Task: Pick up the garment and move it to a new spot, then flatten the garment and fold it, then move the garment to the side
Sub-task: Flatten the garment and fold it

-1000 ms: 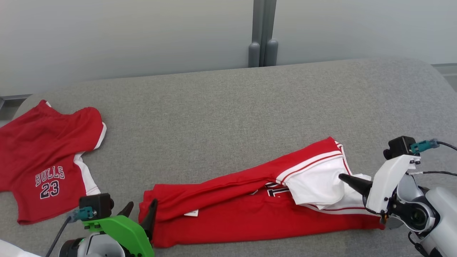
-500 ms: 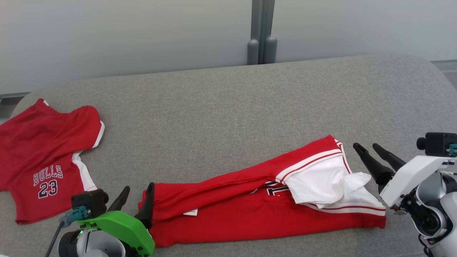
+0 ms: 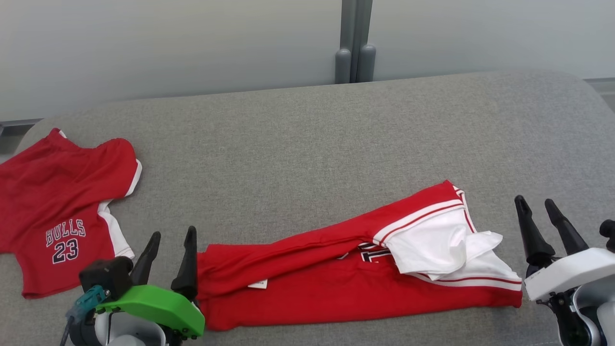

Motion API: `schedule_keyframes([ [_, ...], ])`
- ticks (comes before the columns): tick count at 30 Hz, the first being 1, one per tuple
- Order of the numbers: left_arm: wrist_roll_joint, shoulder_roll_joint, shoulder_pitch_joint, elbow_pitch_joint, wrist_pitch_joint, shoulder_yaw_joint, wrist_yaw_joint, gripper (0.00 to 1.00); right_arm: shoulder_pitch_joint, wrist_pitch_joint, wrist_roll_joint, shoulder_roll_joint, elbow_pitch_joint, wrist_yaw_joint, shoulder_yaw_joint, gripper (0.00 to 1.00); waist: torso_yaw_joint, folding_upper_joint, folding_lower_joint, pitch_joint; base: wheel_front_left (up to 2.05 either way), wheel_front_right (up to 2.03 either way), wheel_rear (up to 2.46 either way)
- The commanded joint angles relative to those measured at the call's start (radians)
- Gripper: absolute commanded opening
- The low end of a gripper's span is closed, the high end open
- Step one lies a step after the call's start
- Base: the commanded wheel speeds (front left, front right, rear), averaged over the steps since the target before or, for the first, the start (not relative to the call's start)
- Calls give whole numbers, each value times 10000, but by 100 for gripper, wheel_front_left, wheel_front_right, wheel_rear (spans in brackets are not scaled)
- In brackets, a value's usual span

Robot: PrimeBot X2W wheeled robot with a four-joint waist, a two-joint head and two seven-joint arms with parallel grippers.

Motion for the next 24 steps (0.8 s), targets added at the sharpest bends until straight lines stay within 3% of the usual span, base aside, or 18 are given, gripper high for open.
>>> schedule_keyframes([
  [1,235,-105,238,-36,-111,226,126,100,221,-157,-307,197,-81,4,-166,100,12,-1,0,-3,0,0,0],
  [8,1329,-503,725,-327,-181,1145,49,100,563,-761,-1077,493,-227,4,-338,100,51,-1,0,-30,0,0,0],
  [15,2398,-1089,1262,-449,-168,1995,-538,100,203,-657,-1191,500,546,4,76,100,140,-1,0,60,0,0,0],
  [24,2885,-1406,1454,-164,-170,2346,-920,100,-113,-708,-1339,501,1223,3,77,100,276,-1,0,1,0,0,0],
])
